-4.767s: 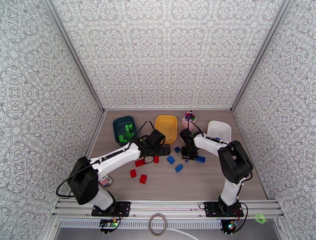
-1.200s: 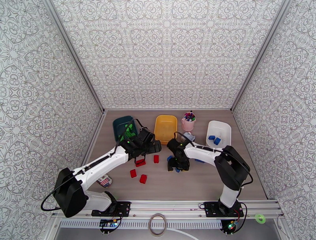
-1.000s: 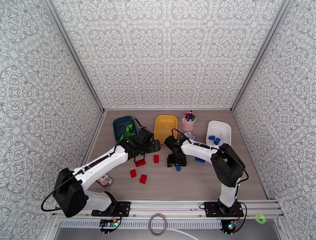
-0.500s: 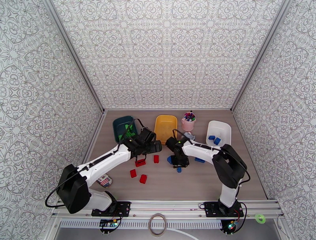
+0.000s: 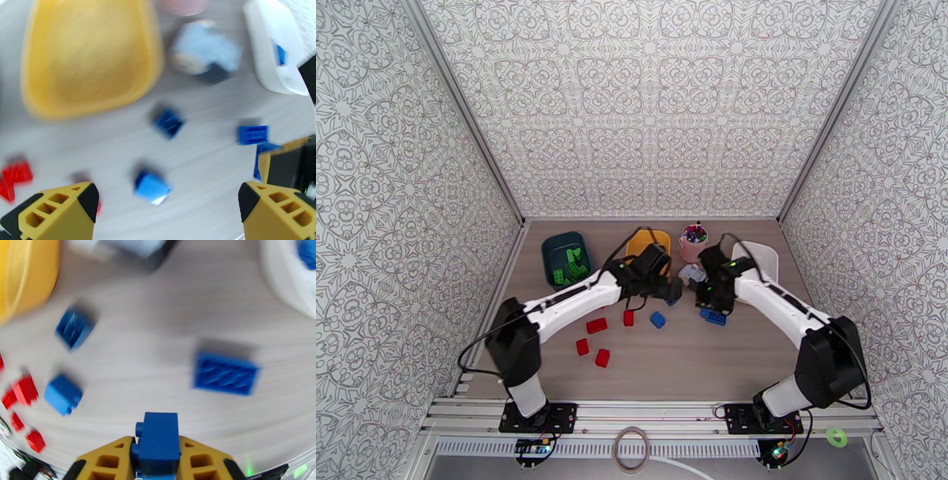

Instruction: Sort the legos into containers by color

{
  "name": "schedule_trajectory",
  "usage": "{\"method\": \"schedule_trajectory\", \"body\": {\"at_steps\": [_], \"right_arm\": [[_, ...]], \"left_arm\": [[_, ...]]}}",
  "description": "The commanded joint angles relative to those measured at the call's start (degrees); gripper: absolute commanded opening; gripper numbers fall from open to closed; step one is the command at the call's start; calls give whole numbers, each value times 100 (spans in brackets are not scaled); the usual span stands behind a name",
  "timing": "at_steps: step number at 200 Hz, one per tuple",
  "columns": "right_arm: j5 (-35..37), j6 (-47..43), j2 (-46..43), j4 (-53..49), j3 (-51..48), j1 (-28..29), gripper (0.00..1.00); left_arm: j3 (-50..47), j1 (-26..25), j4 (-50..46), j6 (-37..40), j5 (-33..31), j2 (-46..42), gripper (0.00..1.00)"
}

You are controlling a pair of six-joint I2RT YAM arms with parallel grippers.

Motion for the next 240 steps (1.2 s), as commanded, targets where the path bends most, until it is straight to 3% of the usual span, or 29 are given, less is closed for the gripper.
{"method": "schedule_trajectory", "body": {"at_steps": [1,34,57,94,114,163,205,240], "right_arm": [[-100,-212,-28,-140,405,-631,18],[-138,-274,291,-153,934,-1655,17],[-103,-360,634,-215,1408,-2212,17],[-5,-542,1436,-512,2407,-2699,19],[6,-610,1840,-699,2890,-2830,28],[-151,-819,2005,-856,3328,-2863,59],[-626,-1046,1314,-456,2497,-2521,67],[-743,-925,422,-228,1418,-1461,71]], "left_arm": [[940,-130,-334,795,377,526,99],[2108,-204,-501,1129,589,1224,99],[2420,-276,-260,1310,589,1386,99],[2458,-279,-16,1325,540,1386,99],[2523,-150,-263,1159,551,1425,99],[2119,173,-894,456,-5,1027,99],[574,296,-885,-257,-503,-200,99],[-978,593,-693,-971,-546,-1336,99]]}}
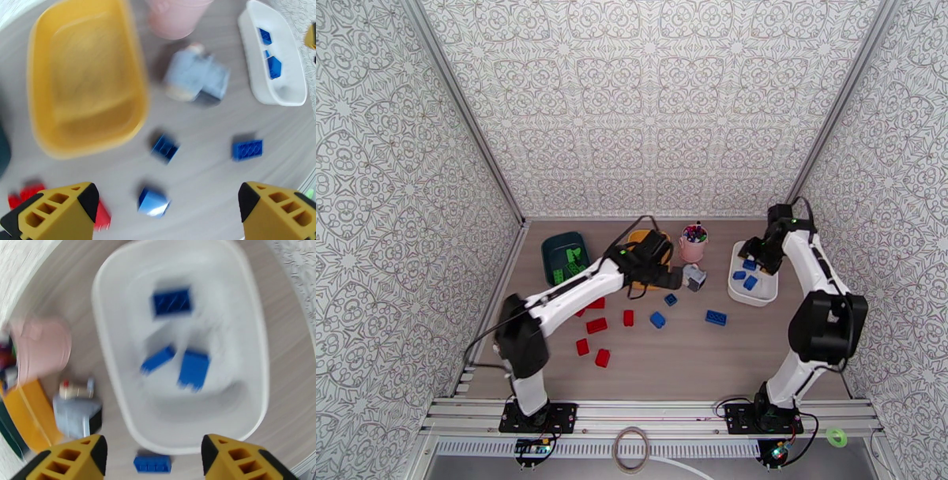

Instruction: Sort the legos into containers by color

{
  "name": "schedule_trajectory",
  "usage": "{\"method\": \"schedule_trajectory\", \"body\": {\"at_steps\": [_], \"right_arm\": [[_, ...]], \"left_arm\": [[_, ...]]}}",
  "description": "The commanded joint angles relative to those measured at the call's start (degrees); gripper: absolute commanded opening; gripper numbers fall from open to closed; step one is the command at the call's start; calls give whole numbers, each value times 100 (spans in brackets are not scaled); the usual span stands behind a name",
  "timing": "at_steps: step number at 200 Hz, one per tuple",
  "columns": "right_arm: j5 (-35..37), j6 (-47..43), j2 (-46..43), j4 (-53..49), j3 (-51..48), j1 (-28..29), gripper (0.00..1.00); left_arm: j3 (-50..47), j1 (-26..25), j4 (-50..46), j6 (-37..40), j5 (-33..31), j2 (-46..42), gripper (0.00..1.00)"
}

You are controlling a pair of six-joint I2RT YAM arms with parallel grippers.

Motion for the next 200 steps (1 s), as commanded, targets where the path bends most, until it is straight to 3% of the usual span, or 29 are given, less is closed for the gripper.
{"method": "schedule_trajectory", "body": {"at_steps": [1,27,54,98,139,200], "right_arm": [[-266,24,-654,173,-625,716,71],[-234,240,-1250,504,-1412,1738,76],[-181,681,-1306,728,-1974,2822,76],[252,1070,-820,734,-1804,4287,79],[608,1042,-16,411,-1386,4801,79],[645,962,500,312,-1223,4910,80]], "left_arm": [[-765,278,35,-731,-190,-715,99],[-1580,729,272,-1031,187,-1226,99],[-1996,1219,275,-1076,608,-1532,99],[-2734,1700,180,-1108,995,-2326,99],[-3904,2156,563,-1224,1574,-3211,99],[-4120,2586,443,-1110,1657,-3490,99]]}}
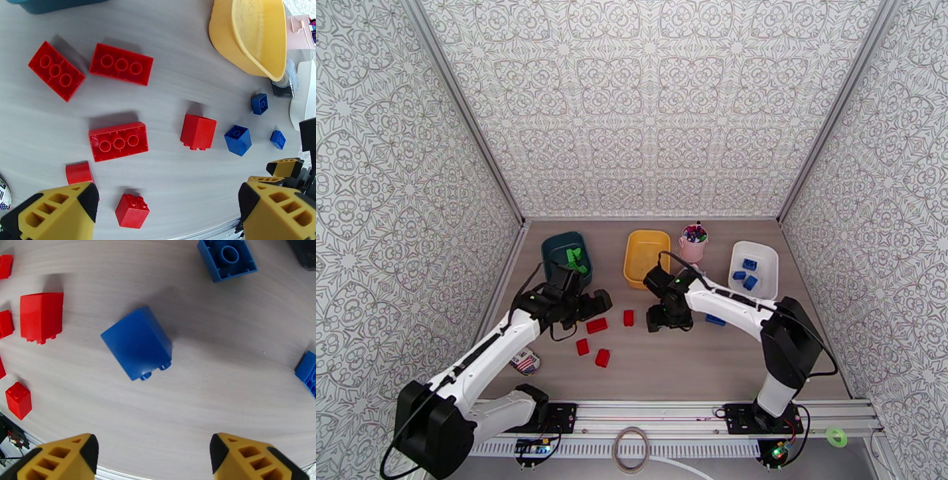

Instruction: Sort the legos into containers by color

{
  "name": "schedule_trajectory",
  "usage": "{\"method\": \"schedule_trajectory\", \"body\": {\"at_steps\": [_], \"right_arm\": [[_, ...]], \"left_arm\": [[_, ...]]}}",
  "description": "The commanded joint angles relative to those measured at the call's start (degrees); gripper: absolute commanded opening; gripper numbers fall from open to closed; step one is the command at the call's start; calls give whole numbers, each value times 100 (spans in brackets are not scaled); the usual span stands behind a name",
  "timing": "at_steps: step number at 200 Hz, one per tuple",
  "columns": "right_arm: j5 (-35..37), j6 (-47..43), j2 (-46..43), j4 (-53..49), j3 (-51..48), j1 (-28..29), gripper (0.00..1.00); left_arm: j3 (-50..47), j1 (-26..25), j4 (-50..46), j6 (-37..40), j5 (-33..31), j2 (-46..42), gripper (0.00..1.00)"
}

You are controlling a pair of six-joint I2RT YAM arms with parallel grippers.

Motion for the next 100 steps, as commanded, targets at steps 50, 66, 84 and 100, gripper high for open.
{"method": "schedule_trajectory", "body": {"at_steps": [50,66,84,100], "right_arm": [[259,-311,719,-310,521,52,82],[342,-393,773,-276,565,52,84],[325,-500,897,-301,670,39,84],[300,-608,1014,-328,795,28,83]], "left_arm": [[-144,340,188,-196,99,-78,99],[-123,257,239,-339,-34,-125,99],[-147,225,207,-510,-114,-130,99],[-221,174,175,-685,-197,-163,99]]}}
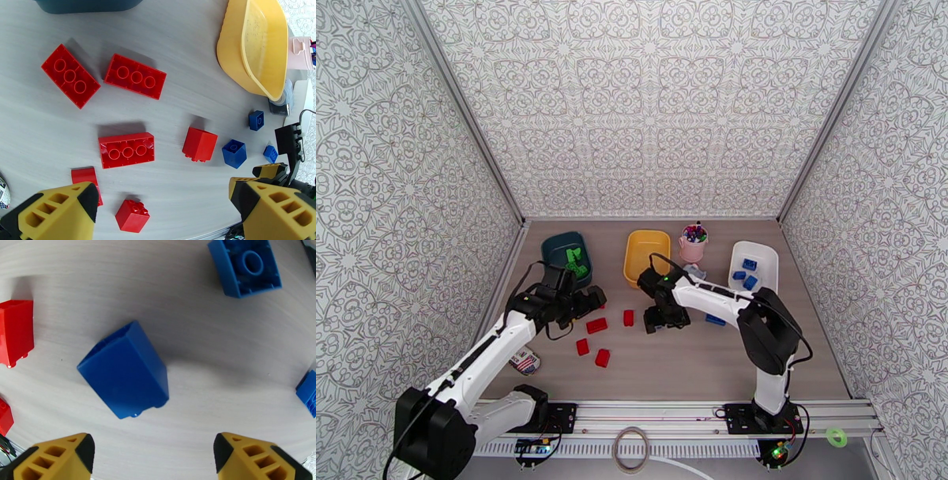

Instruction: Sort the legos into containers by color

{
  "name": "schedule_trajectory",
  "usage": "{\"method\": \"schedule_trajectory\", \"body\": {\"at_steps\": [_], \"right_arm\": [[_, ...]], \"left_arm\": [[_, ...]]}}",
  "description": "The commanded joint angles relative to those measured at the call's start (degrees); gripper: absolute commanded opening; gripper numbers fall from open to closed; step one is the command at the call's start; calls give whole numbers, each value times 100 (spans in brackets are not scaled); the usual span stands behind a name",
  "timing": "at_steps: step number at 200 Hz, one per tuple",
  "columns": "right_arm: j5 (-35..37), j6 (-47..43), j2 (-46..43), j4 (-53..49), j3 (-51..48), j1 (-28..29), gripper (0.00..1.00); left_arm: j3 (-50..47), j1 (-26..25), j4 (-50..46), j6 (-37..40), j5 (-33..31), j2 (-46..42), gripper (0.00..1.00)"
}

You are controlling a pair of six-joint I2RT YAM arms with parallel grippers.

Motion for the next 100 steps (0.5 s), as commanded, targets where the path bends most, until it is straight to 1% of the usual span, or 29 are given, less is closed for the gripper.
{"method": "schedule_trajectory", "body": {"at_steps": [1,12,56,100], "right_arm": [[114,-255,197,-120,308,27,83],[70,-337,280,-112,376,18,82],[-13,-523,526,-43,490,-151,68],[-65,-783,717,-50,684,-404,60]], "left_arm": [[-116,-80,41,-359,-221,-64,99],[-196,-131,63,-510,-273,-109,99],[-294,-517,-50,-883,-561,-271,99],[-288,-917,-172,-1162,-834,-333,99]]}}
